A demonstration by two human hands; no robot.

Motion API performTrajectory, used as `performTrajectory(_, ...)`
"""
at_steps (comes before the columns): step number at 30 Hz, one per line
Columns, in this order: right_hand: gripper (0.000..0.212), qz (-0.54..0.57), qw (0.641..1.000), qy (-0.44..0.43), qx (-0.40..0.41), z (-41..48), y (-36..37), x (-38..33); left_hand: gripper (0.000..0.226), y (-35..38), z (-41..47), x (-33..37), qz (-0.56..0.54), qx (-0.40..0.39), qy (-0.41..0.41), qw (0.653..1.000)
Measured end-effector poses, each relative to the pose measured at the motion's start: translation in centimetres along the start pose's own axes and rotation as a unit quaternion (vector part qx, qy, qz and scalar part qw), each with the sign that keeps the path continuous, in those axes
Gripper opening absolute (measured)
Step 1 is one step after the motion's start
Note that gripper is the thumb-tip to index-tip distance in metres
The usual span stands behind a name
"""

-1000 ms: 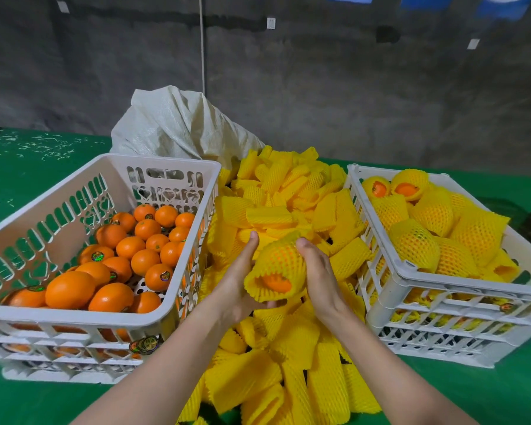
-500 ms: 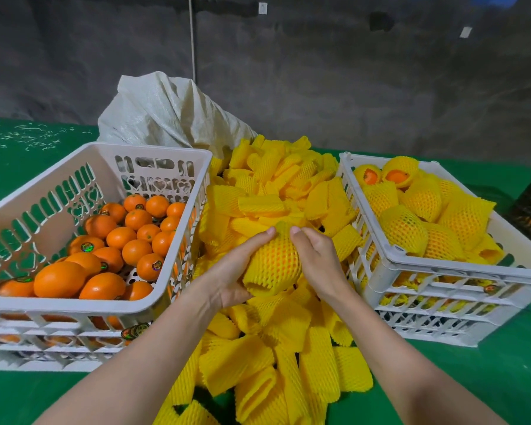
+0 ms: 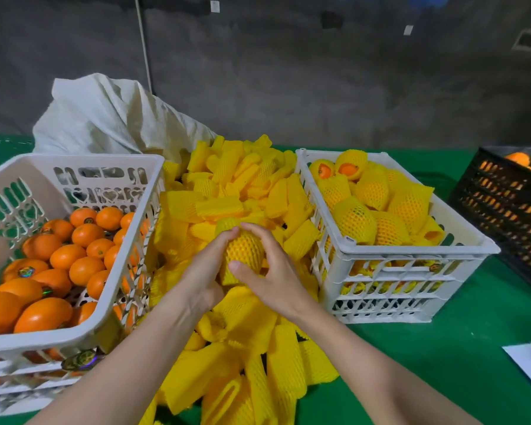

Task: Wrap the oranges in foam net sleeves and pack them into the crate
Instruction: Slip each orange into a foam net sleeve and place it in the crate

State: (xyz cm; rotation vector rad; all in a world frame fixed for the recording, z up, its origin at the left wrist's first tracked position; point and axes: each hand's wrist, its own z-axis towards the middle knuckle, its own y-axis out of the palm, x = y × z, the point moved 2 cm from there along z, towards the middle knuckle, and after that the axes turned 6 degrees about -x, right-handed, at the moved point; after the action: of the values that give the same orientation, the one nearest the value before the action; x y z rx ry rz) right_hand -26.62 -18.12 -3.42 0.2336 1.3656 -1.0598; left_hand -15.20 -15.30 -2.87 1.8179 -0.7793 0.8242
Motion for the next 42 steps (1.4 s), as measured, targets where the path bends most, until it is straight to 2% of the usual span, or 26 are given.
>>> performTrajectory(3, 0.065, -0.027, 1.000, -0.006, 0.003, 0.2, -0.5, 0.4, 0.026, 1.5, 0.2, -0.6, -0.013, -0.023, 0.030, 0.999)
performTrajectory(7, 0.060, -0.028, 0.994, -0.008, 0.108, 0.4, -3.5, 0.3, 0.054, 4.5, 0.7, -0.9, -0.044, -0.090, 0.031, 0.994)
performTrajectory(12, 0.051, -0.090, 0.964, -0.060, 0.244, 0.2, -9.3, -0.1, 0.029, 9.0, 2.5, -1.4, 0.006, -0.080, 0.093, 0.992)
performTrajectory(15, 0.052, -0.114, 0.943, -0.049, 0.308, 0.2, -13.5, 0.3, 0.025, 12.2, 4.0, -2.5, 0.113, -0.090, 0.158, 0.977)
performTrajectory(18, 0.053, -0.179, 0.928, 0.012, 0.327, 0.5, -18.1, 1.8, 0.029, 14.6, 5.4, -3.7, 0.308, -0.083, 0.239, 0.917)
performTrajectory(21, 0.056, -0.272, 0.905, 0.102, 0.309, 0.7, -21.9, 4.0, 0.031, 16.1, 6.8, -4.7, 0.497, -0.079, 0.295, 0.812)
performTrajectory(22, 0.059, -0.301, 0.898, 0.123, 0.295, 0.7, -22.8, 4.6, 0.033, 16.3, 7.2, -4.9, 0.533, -0.074, 0.298, 0.789)
performTrajectory(26, 0.076, -0.358, 0.903, 0.127, 0.203, 1.6, -24.0, 6.6, 0.035, 16.8, 7.5, -5.1, 0.574, -0.051, 0.305, 0.758)
performTrajectory(28, 0.066, -0.356, 0.913, 0.099, 0.172, 2.1, -23.6, 7.2, 0.035, 16.7, 7.5, -5.1, 0.584, -0.049, 0.311, 0.749)
performTrajectory(31, 0.044, -0.366, 0.916, 0.069, 0.149, 3.0, -22.9, 7.5, 0.035, 16.5, 7.5, -5.1, 0.589, -0.054, 0.313, 0.743)
performTrajectory(35, 0.037, -0.417, 0.899, 0.066, 0.121, 3.6, -21.5, 7.7, 0.033, 16.3, 7.3, -5.0, 0.586, -0.064, 0.310, 0.746)
performTrajectory(40, 0.046, -0.458, 0.875, 0.119, 0.105, 3.8, -21.6, 7.2, 0.027, 14.6, 6.3, -3.4, 0.523, -0.074, 0.277, 0.802)
performTrajectory(42, 0.049, -0.450, 0.875, 0.103, 0.146, 3.7, -21.2, 6.3, 0.023, 13.4, 5.6, -2.2, 0.496, -0.062, 0.273, 0.822)
